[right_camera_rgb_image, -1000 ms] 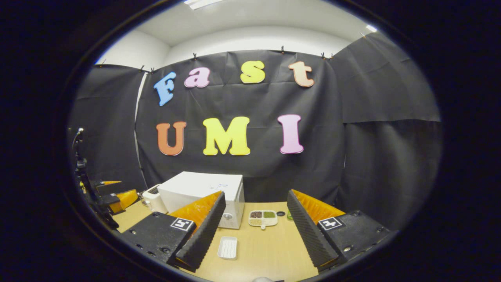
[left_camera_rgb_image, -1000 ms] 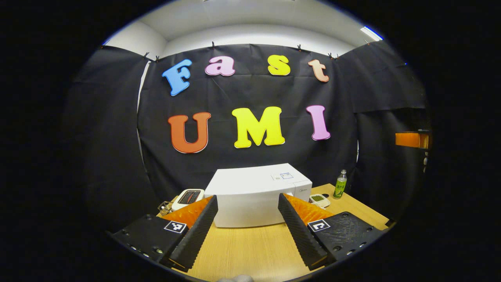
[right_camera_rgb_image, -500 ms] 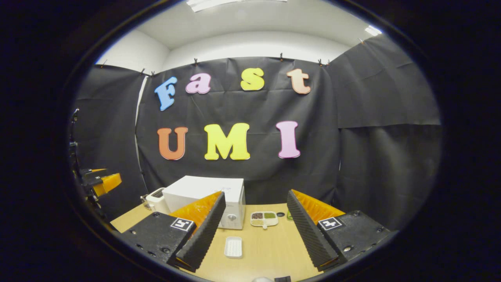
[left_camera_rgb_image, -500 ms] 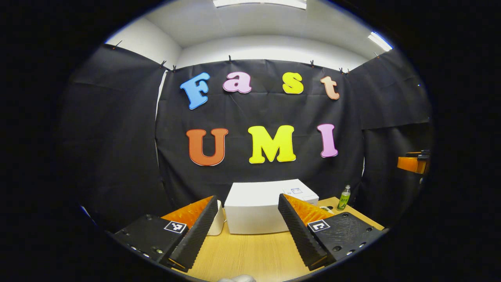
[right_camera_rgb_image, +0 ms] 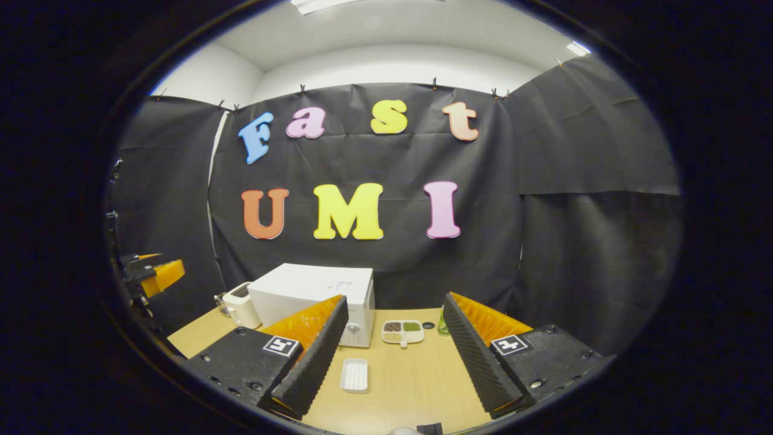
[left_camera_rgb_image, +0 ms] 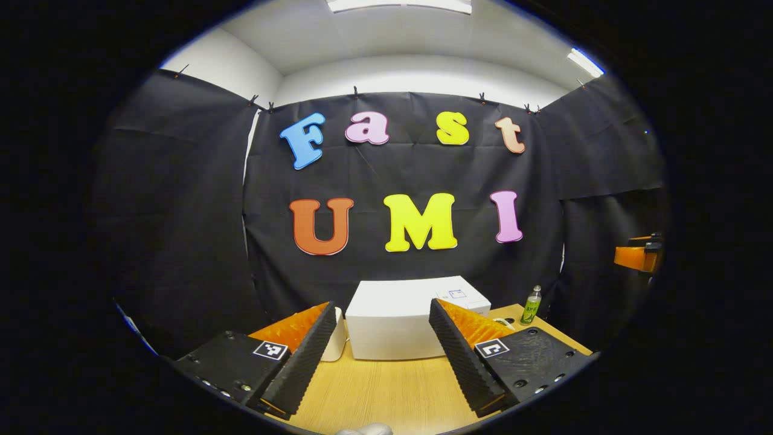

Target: Open the microwave oven with the left hand, put the food in, and close the microwave oven.

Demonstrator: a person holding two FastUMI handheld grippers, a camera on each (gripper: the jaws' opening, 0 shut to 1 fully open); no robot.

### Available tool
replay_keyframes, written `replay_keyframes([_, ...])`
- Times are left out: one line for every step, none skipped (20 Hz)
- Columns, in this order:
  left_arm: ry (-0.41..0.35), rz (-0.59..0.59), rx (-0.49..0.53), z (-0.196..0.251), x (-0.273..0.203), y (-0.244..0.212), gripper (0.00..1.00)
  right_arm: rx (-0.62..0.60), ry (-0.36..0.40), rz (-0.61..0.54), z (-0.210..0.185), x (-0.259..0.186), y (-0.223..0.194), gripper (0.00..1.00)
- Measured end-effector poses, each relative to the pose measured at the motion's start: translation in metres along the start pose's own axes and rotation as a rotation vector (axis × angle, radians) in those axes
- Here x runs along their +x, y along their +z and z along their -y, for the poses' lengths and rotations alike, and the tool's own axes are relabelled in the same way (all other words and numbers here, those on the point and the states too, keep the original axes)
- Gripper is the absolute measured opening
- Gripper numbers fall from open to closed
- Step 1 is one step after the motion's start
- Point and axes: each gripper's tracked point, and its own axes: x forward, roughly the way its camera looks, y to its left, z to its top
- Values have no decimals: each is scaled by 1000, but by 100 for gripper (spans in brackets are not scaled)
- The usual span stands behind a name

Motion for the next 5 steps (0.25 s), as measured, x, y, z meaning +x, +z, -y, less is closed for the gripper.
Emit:
replay_keyframes([-3,1,2,1,1,0,96,8,-1,-2,0,1,0,91])
replay_keyframes([-6,4,0,3,1,2,96,15,0,-4,0,2,1,92])
replay_keyframes([-8,5,-6,2,0,4,96,19,1,0,0,2,2,92])
replay_keyframes([-9,12,-9,2,1,7,96,17,1,1,0,2,3,92])
replay_keyframes([-8,15,-9,2,2,8,96,11,2,0,-1,3,2,92])
